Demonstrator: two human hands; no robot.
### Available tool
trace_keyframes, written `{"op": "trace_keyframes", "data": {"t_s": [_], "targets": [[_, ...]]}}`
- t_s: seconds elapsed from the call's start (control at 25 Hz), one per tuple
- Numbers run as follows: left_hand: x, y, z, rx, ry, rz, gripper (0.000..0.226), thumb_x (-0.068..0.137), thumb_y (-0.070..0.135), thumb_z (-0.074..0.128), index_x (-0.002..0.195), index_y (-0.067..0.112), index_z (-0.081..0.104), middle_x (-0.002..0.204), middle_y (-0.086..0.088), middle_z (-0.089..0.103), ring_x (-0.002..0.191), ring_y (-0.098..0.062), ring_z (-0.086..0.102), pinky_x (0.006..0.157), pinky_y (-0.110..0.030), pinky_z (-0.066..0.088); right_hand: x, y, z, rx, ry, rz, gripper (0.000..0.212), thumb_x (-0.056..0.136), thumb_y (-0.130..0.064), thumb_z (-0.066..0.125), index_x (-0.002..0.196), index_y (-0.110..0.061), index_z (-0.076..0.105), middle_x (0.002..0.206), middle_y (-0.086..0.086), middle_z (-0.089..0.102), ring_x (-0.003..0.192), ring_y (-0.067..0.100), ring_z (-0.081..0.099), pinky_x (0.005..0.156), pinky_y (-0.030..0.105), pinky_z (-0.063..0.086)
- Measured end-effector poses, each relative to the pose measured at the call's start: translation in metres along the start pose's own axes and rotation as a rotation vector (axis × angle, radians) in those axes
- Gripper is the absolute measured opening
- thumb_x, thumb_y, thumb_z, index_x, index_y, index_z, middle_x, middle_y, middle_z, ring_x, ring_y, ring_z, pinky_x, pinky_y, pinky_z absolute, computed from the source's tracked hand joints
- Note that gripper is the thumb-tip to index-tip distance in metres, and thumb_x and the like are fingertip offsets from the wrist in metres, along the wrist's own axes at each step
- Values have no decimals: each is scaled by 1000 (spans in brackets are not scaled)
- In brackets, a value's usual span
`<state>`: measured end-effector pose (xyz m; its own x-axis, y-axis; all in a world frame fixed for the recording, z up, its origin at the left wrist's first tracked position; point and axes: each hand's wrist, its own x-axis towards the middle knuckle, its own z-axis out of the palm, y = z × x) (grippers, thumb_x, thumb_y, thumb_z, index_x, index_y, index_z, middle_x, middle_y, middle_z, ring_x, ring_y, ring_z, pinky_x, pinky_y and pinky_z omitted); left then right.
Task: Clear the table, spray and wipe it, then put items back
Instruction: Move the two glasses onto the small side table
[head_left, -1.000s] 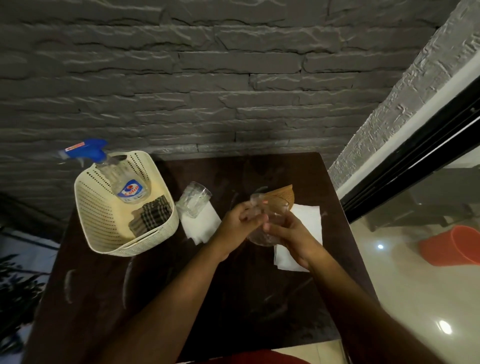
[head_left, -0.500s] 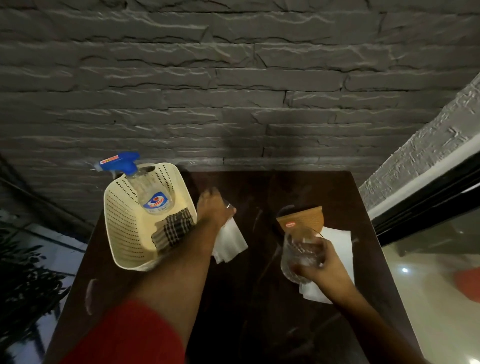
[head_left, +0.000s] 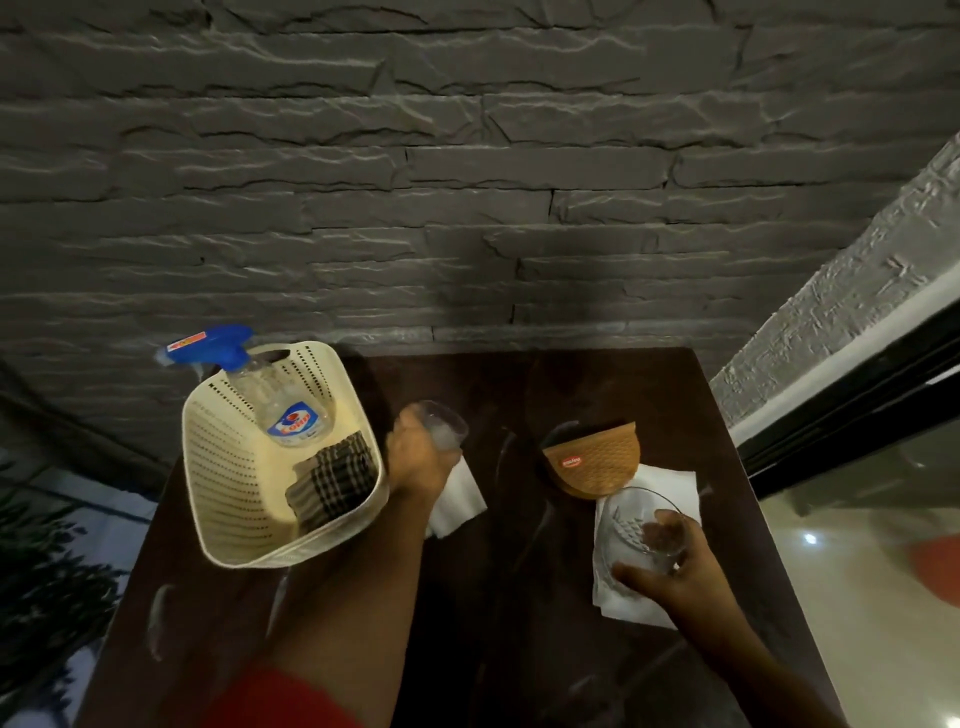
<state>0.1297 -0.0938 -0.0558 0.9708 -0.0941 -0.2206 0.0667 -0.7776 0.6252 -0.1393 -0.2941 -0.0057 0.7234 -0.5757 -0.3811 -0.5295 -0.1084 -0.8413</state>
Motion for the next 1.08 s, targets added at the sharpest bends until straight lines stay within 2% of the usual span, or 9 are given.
{"op": "trace_keyframes", "data": {"t_s": [0.24, 0.36, 0.44, 0.52, 0.64, 0.8, 0.92, 1.0, 1.08], "targets": [[-92, 3, -18, -316, 99, 113, 91, 53, 30, 92, 124, 38, 36, 126, 6, 51, 115, -11, 52, 97, -25, 46, 7, -1, 12, -7, -39, -41, 85, 61, -10, 89, 132, -18, 42, 109, -9, 56, 105, 17, 58, 87, 30, 48], [-136, -12, -28, -421, 124, 72, 89, 52, 24, 92, 125, 34, 42, 117, 14, 55, 110, -8, 57, 93, -24, 48, 8, -8, 25, -20, -83, -103, 83, 65, -6, 86, 133, -17, 41, 106, -15, 56, 96, 4, 56, 78, 16, 43], [-162, -29, -38, -444, 165, 12, 88, 53, 23, 92, 123, 39, 41, 114, 16, 57, 106, -7, 59, 90, -22, 47, 7, -14, 43, -62, -156, -133, 81, 67, -11, 86, 133, -21, 42, 104, -18, 57, 97, 3, 57, 84, 24, 47], [-178, -41, -50, -473, 198, -26, 88, 53, 21, 92, 121, 42, 40, 114, 16, 57, 105, -6, 57, 89, -21, 45, 7, -22, 57, -95, -201, -158, 85, 65, -20, 88, 134, -27, 40, 110, -13, 59, 103, 13, 61, 92, 39, 51], [-202, -67, -72, -488, 295, -40, 89, 51, 22, 93, 122, 38, 42, 116, 14, 58, 108, -7, 58, 89, -19, 45, -11, -42, 83, -137, -262, -255, 84, 65, -22, 89, 134, -28, 41, 116, -7, 56, 106, 16, 57, 96, 38, 46], [-247, -125, -107, -558, 415, -151, 89, 51, 27, 94, 122, 41, 41, 116, 16, 60, 106, -4, 60, 92, -24, 48, -44, -62, 129, -218, -426, -347, 87, 63, -20, 89, 136, -23, 42, 126, -4, 54, 111, 12, 54, 97, 31, 43], [-296, -178, -130, -624, 508, -247, 89, 53, 30, 94, 125, 36, 43, 118, 15, 60, 107, 0, 60, 95, -31, 51, -82, -72, 169, -293, -545, -405, 87, 65, -21, 89, 138, -20, 42, 120, -4, 54, 107, 12, 51, 93, 28, 40], [-343, -226, -150, -640, 615, -352, 92, 51, 37, 92, 128, 32, 43, 124, 9, 58, 112, -5, 58, 97, -39, 51, -123, -71, 208, -334, -653, -443, 83, 66, -28, 88, 136, -26, 43, 117, -10, 55, 106, 11, 53, 90, 28, 41], [-387, -267, -166, -624, 704, -464, 91, 49, 44, 90, 126, 36, 43, 127, 7, 56, 115, -11, 57, 97, -40, 51, -163, -68, 245, -376, -758, -501, 76, 67, -35, 87, 131, -29, 47, 112, -13, 59, 104, 9, 58, 85, 20, 44]]}}
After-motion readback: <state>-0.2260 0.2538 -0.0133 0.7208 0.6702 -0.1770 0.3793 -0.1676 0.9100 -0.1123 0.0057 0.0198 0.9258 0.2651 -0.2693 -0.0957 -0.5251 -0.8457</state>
